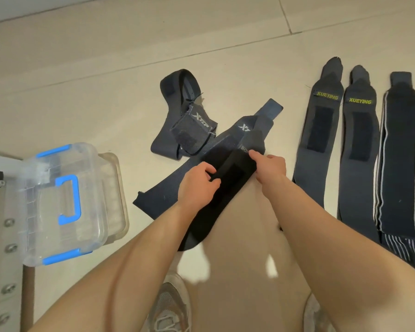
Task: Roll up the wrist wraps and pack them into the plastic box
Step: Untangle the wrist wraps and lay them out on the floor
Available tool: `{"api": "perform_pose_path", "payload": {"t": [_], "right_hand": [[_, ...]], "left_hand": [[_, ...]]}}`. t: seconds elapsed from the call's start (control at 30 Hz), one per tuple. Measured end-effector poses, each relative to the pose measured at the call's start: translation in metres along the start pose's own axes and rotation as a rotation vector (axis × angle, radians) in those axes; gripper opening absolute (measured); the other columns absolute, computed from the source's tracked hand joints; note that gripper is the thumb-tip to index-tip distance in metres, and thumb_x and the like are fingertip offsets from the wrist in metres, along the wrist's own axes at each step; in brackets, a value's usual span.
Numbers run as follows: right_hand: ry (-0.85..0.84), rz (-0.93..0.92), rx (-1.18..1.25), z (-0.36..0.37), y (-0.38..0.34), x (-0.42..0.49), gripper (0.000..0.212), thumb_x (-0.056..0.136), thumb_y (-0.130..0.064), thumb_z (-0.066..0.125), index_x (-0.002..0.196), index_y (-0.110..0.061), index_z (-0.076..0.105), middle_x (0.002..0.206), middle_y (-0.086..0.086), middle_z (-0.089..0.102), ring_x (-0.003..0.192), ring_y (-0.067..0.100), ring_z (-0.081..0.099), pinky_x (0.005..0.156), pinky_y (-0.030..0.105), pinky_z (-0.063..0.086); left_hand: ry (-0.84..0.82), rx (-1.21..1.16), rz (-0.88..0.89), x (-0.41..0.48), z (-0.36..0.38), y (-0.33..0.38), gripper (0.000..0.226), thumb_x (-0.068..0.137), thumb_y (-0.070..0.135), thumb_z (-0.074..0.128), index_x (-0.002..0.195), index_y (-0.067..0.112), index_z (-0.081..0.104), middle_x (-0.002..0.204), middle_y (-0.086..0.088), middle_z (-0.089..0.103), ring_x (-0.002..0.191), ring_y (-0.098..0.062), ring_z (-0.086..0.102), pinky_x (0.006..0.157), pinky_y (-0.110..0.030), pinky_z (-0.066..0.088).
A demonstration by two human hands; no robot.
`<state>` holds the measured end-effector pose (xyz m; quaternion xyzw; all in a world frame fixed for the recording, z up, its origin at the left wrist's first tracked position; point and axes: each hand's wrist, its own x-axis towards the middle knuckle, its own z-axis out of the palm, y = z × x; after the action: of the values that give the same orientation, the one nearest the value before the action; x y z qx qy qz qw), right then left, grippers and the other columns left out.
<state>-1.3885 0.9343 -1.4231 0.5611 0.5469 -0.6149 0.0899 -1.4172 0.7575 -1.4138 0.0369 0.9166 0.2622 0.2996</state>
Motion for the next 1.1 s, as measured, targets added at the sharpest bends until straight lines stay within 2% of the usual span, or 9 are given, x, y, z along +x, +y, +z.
{"api": "perform_pose_path", "payload": {"t": [0.1,0.3,0.47,0.57,0.63,0.73,0.9,1.0,1.1], "right_hand": [[-0.097,-0.034,0.128,-0.005,0.001,-0.009,0.018,0.097,-0.025,0.069,0.108,-0.016,0.06,0.097,-0.007,0.064,0.091,0.012,0.061,0.078,0.027,0.049],[-0.239,-0.119,0.304,-0.019,0.001,-0.045,0.047,0.099,-0.007,0.06,0.138,-0.032,0.056,0.131,-0.003,0.063,0.118,0.023,0.06,0.1,0.042,0.056],[-0.385,-0.146,0.346,-0.04,-0.006,-0.074,0.05,0.099,-0.005,0.053,0.142,-0.029,0.056,0.131,-0.001,0.066,0.119,0.024,0.062,0.102,0.04,0.055],[-0.453,-0.185,0.321,-0.048,-0.011,-0.087,0.05,0.099,-0.006,0.052,0.144,-0.026,0.053,0.132,0.002,0.066,0.12,0.025,0.063,0.103,0.042,0.054],[-0.471,-0.193,0.304,-0.049,-0.013,-0.093,0.047,0.1,-0.008,0.051,0.143,-0.025,0.053,0.129,0.003,0.066,0.119,0.024,0.063,0.1,0.039,0.056],[-0.48,-0.17,0.315,-0.048,-0.013,-0.094,0.045,0.1,-0.009,0.05,0.141,-0.025,0.055,0.13,0.004,0.066,0.119,0.026,0.063,0.095,0.037,0.058],[-0.436,-0.035,0.394,-0.049,-0.01,-0.085,0.037,0.095,-0.009,0.052,0.122,-0.03,0.065,0.123,0.007,0.069,0.113,0.03,0.064,0.082,0.038,0.057],[-0.436,0.006,0.405,-0.051,-0.009,-0.074,0.042,0.089,-0.005,0.05,0.122,-0.021,0.07,0.117,0.01,0.071,0.103,0.029,0.065,0.077,0.036,0.057],[-0.431,0.022,0.388,-0.053,-0.01,-0.063,0.042,0.087,-0.004,0.047,0.119,-0.016,0.071,0.108,0.01,0.07,0.093,0.026,0.062,0.067,0.032,0.054]], "left_hand": [[-0.151,-0.026,0.015,-0.003,-0.001,-0.002,0.022,0.098,0.027,0.065,0.119,0.023,0.064,0.091,0.005,0.065,0.084,-0.008,0.062,0.076,-0.024,0.05],[-0.334,-0.073,0.01,-0.029,-0.011,0.01,0.027,0.098,0.017,0.061,0.125,0.02,0.066,0.122,0.001,0.068,0.116,-0.016,0.062,0.097,-0.032,0.046],[-0.11,-0.408,-0.087,-0.041,-0.027,0.04,0.028,0.103,0.008,0.046,0.107,0.019,0.071,0.116,-0.002,0.071,0.108,-0.018,0.067,0.098,-0.033,0.054],[-0.001,-0.633,-0.147,-0.041,-0.039,0.053,0.024,0.102,0.01,0.05,0.118,0.016,0.066,0.108,-0.001,0.072,0.102,-0.019,0.069,0.087,-0.032,0.056],[0.068,-0.595,-0.08,-0.04,-0.043,0.057,0.025,0.101,0.013,0.053,0.123,0.023,0.061,0.107,0.0,0.069,0.1,-0.016,0.067,0.082,-0.028,0.053],[0.105,-0.401,0.003,-0.035,-0.046,0.063,0.037,0.1,0.012,0.057,0.136,0.023,0.057,0.128,-0.001,0.06,0.115,-0.016,0.06,0.091,-0.024,0.047],[-0.025,-0.165,0.097,-0.011,-0.046,0.066,0.066,0.096,0.014,0.065,0.154,0.029,0.039,0.158,0.002,0.04,0.141,-0.022,0.042,0.11,-0.038,0.039],[-0.155,-0.231,0.132,0.005,-0.043,0.07,0.066,0.095,0.016,0.066,0.153,0.029,0.037,0.147,0.004,0.05,0.132,-0.021,0.049,0.105,-0.037,0.046],[-0.221,-0.381,0.148,0.017,-0.041,0.074,0.06,0.096,0.012,0.065,0.149,0.025,0.039,0.115,0.011,0.058,0.1,-0.003,0.056,0.08,-0.019,0.047]]}}
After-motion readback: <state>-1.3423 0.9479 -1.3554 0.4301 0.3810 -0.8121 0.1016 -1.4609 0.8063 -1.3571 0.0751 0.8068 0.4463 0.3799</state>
